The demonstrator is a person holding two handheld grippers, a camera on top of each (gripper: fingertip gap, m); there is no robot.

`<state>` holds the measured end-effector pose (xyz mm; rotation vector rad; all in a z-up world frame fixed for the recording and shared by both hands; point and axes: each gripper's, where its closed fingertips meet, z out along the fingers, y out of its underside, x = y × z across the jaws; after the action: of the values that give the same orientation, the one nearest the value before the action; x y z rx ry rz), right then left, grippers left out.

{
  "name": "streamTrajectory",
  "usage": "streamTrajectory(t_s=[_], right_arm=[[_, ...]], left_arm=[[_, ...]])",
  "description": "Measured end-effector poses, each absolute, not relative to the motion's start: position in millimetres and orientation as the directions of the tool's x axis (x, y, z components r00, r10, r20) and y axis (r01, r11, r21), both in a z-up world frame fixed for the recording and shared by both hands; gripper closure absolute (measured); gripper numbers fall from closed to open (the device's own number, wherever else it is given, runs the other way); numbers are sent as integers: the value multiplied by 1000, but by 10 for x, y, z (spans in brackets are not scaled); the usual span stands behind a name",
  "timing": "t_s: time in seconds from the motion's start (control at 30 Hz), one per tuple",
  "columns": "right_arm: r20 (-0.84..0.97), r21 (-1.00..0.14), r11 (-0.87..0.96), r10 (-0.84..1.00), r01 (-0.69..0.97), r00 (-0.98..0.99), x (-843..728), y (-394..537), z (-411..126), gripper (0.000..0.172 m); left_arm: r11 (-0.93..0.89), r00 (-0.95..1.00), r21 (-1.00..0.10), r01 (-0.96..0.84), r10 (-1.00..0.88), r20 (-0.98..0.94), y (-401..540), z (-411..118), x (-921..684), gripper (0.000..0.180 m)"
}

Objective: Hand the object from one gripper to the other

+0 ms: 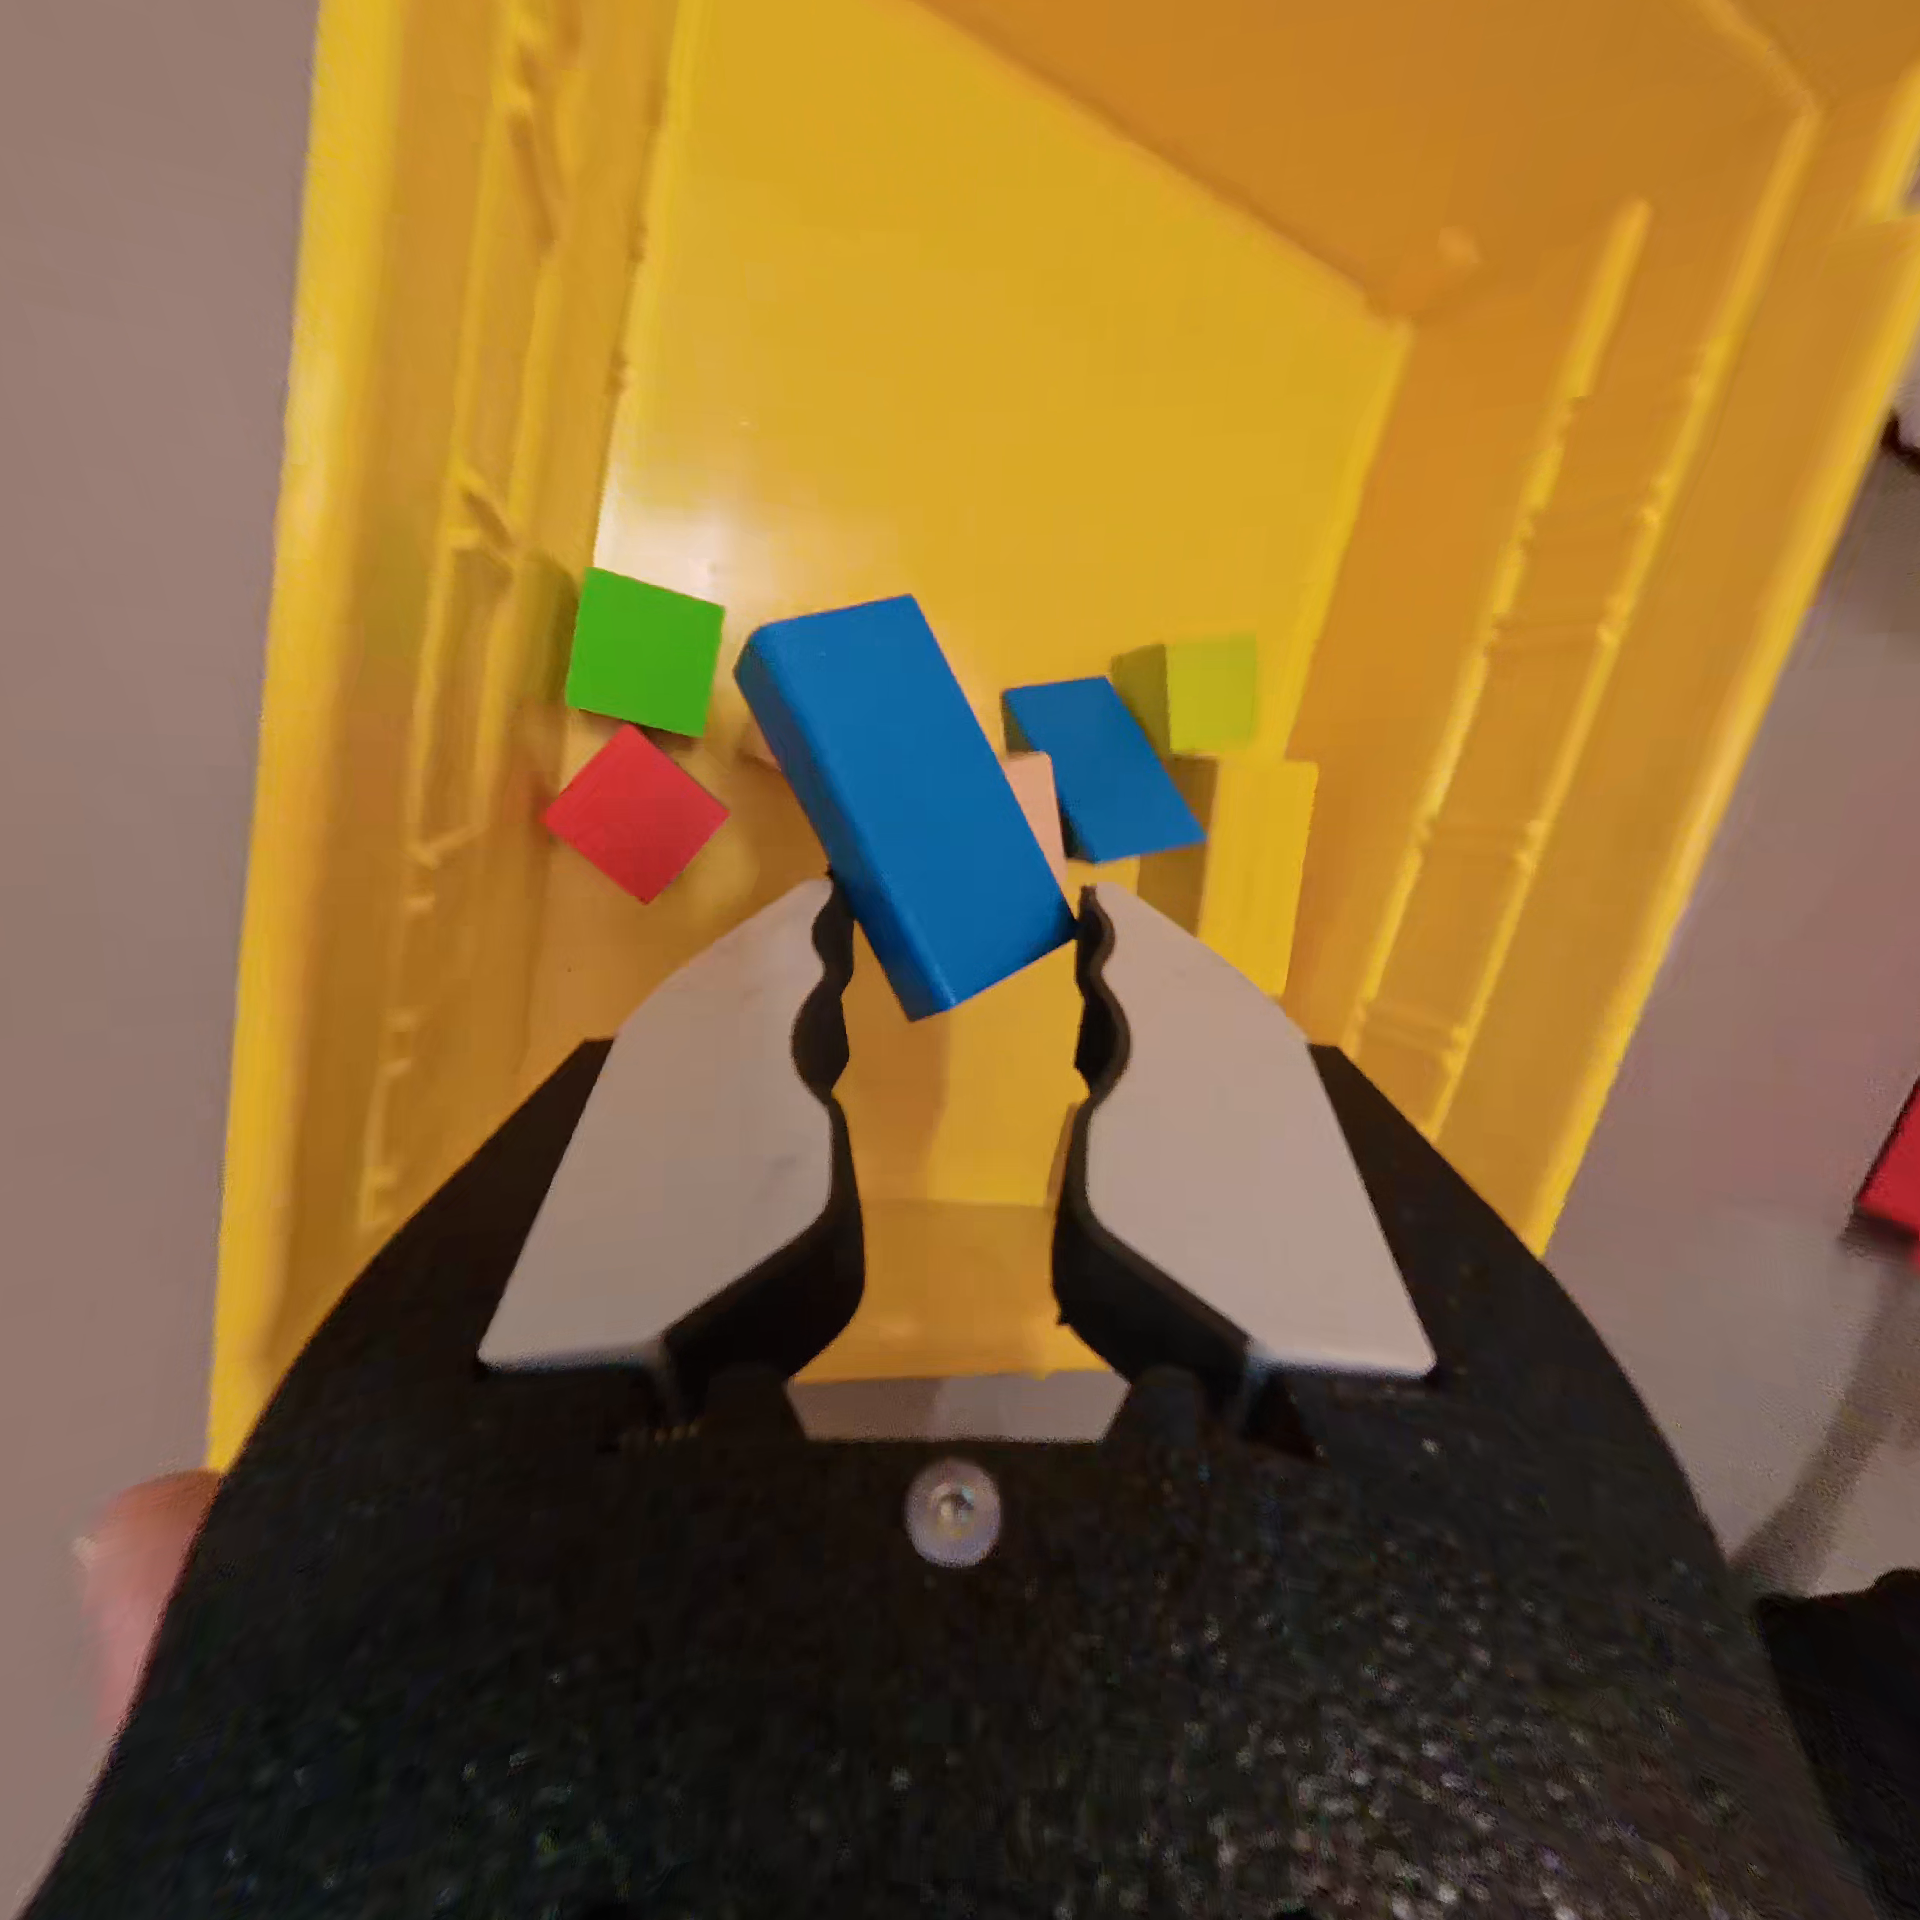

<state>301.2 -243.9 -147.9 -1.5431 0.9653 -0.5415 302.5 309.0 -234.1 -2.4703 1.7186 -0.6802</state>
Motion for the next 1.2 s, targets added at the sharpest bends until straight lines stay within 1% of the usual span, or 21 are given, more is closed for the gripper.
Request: streamTrajectory(t_s=[0.17,0.27,0.33,0.43,0.5,0.57,0.7,0.77,0.83,0.93,1.03,1.07,1.13,1.2], right_arm=[[-173,-960,-4,-780,-281,601,2968,-2207,-1475,128],[-180,-965,5,-739,-262,650,2910,-2026,-1398,128],[-210,-968,43,-682,-248,700,2844,-1853,-1310,127],[-259,-965,118,-535,-233,804,2675,-1510,-1149,122],[-287,-956,173,-398,-236,871,2514,-1256,-1037,115],[-309,-940,221,-235,-259,921,2305,-1024,-919,109],[-239,-917,326,16,-231,971,1904,-780,-637,101],[-184,-901,377,121,-217,975,1702,-741,-495,99],[-128,-888,411,205,-204,970,1515,-723,-393,99],[-65,-919,364,242,-153,968,1359,-629,-443,101],[-34,-938,325,255,-119,966,1299,-574,-516,110],[-32,-937,327,266,-121,963,1284,-576,-516,114],[-24,-937,328,280,-119,960,1268,-578,-523,132],[-20,-938,328,274,-113,961,1272,-580,-526,135]], left_arm=[[-171,9,-452,-875,-941,337,2852,-2066,2877,140],[-40,-201,-597,-802,-922,331,2549,-1735,2775,141],[50,-370,-691,-721,-871,322,2223,-1484,2670,141],[149,-628,-802,-579,-709,322,1554,-1150,2399,141],[176,-762,-849,-498,-555,332,1088,-987,2169,141],[173,-857,-881,-441,-371,357,652,-866,1928,141],[152,-918,-906,-394,-21,396,-34,-759,1487,141],[146,-904,-905,-399,104,416,-270,-758,1335,141],[128,-885,-905,-406,190,424,-437,-744,1247,142],[124,-862,-903,-410,271,429,-595,-742,1161,141],[157,-854,-903,-400,295,429,-690,-786,1110,141],[160,-851,-902,-402,298,432,-709,-789,1103,141],[165,-846,-902,-399,312,432,-726,-787,1078,141],[148,-855,-906,-397,301,424,-720,-773,1104,142]])
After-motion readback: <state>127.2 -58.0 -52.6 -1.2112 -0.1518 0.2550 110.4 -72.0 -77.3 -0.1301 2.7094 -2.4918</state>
